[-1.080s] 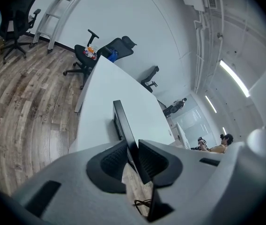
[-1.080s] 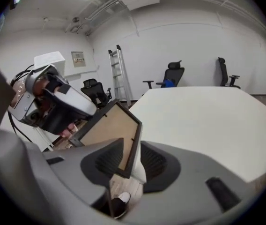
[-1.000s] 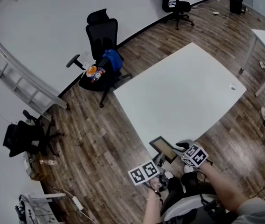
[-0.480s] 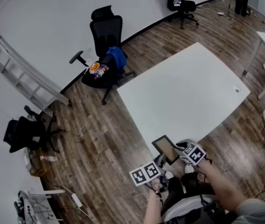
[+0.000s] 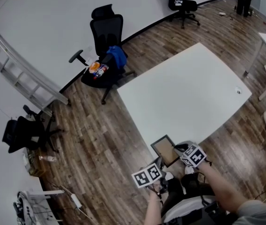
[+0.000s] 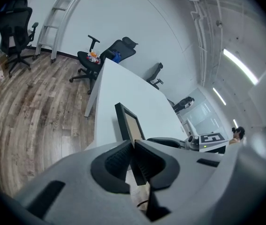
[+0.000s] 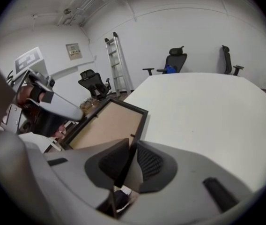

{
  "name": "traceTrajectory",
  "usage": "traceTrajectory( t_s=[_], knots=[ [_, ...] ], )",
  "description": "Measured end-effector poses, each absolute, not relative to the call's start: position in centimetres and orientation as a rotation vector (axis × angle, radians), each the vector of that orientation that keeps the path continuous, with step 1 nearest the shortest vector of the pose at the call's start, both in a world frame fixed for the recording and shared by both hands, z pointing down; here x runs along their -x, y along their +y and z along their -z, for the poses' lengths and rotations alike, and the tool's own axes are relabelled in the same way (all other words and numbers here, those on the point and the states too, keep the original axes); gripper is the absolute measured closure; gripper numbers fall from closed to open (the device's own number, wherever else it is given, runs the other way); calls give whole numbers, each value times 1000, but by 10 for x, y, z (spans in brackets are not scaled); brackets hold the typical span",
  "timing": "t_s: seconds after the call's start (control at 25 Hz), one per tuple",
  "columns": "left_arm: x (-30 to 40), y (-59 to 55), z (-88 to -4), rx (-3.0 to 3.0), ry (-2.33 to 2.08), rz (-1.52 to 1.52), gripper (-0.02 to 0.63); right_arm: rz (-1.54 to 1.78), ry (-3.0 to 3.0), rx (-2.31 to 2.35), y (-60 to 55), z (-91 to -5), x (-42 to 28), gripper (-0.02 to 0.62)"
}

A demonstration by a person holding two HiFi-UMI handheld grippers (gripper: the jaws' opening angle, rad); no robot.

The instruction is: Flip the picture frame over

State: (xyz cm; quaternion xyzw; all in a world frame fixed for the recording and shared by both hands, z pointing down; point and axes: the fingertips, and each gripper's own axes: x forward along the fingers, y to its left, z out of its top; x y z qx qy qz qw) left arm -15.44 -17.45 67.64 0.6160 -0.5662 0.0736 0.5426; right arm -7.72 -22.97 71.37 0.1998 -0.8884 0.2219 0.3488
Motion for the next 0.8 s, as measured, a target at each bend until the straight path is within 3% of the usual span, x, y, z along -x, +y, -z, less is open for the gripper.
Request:
traceTrajectory(
  t_s=[0.8],
  knots=[
    [163,-177,-719,-1372,-1317,-164,580,-631,-2301,-618,-239,-713,74,542]
  ],
)
